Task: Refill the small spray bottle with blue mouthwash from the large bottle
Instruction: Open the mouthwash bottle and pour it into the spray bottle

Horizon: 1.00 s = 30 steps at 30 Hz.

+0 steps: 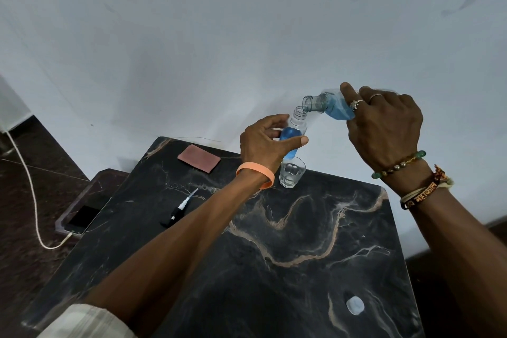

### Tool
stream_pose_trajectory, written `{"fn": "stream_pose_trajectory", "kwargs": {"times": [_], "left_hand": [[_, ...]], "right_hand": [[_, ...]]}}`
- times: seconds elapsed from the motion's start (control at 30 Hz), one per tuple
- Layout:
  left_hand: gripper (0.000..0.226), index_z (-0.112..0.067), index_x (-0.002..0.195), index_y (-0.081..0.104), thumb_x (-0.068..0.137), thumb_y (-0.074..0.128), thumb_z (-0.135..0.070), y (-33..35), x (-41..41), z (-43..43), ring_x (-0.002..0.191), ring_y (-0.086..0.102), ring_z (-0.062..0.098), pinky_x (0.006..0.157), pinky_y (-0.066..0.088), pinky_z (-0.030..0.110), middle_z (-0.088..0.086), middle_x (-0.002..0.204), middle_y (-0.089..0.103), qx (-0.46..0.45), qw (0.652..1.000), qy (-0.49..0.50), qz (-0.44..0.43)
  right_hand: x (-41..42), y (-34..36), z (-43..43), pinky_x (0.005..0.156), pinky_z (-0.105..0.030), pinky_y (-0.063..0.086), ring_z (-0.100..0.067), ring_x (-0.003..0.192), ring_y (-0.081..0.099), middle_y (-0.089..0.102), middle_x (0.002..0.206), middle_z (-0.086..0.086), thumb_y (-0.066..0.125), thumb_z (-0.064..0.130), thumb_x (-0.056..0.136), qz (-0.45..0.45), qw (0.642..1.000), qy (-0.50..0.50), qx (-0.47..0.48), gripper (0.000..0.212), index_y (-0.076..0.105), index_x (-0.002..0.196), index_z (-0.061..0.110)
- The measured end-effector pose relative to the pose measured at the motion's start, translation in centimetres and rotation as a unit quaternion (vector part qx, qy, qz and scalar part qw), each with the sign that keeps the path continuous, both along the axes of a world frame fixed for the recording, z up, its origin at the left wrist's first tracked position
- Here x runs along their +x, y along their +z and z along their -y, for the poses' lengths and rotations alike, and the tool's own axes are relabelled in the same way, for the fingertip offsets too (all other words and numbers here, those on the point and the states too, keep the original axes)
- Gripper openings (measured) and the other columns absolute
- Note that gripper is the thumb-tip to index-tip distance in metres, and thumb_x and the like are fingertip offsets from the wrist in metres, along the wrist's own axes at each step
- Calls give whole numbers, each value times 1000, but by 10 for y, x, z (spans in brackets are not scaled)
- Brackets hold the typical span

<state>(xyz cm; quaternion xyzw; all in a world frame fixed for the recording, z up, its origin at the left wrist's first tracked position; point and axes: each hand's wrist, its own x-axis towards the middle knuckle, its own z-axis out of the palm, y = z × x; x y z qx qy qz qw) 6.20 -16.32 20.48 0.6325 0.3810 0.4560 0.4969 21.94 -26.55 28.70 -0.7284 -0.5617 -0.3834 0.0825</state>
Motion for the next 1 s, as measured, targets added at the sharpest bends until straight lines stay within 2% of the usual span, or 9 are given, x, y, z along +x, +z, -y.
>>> {"fn": "stream_pose_trajectory", "kwargs": {"times": [0.17,0.33,0.63,0.83,1.0], "left_hand": [[55,-21,110,70,60,89,-34,1,-1,0,73,60,-15,61,45,1,-17,98,66,3,1000,-2,-1],[55,-20,111,69,62,88,-35,1,-2,0,79,62,-6,65,47,2,-5,110,71,9,1000,0,-7],[55,-20,111,69,61,89,-34,3,-4,3,78,62,-7,63,46,1,-8,107,70,5,1000,-3,-3],[56,-20,112,69,62,88,-35,4,-6,4,87,66,6,69,50,7,-3,111,71,12,1000,0,-7],[56,-20,112,69,62,88,-36,4,-7,4,89,66,7,71,51,10,-3,111,71,14,1000,2,-5]], "right_hand": [[0,0,0,77,-44,46,-43,96,63,67,113,-21,62,8,84,-2,1000,-2,-3,51,56,134,11],[-1,1,1,77,-43,46,-42,96,63,67,113,-20,61,10,85,-1,1000,-4,-4,51,55,135,12],[-2,0,2,77,-44,47,-43,97,63,67,114,-21,62,9,85,0,1000,0,-2,50,56,134,11],[-4,2,3,77,-44,46,-42,97,64,67,113,-21,59,8,85,-2,1000,2,2,50,56,134,11],[-6,4,4,78,-44,46,-42,99,63,66,115,-21,58,8,85,-7,1000,0,-2,51,55,136,12]]}}
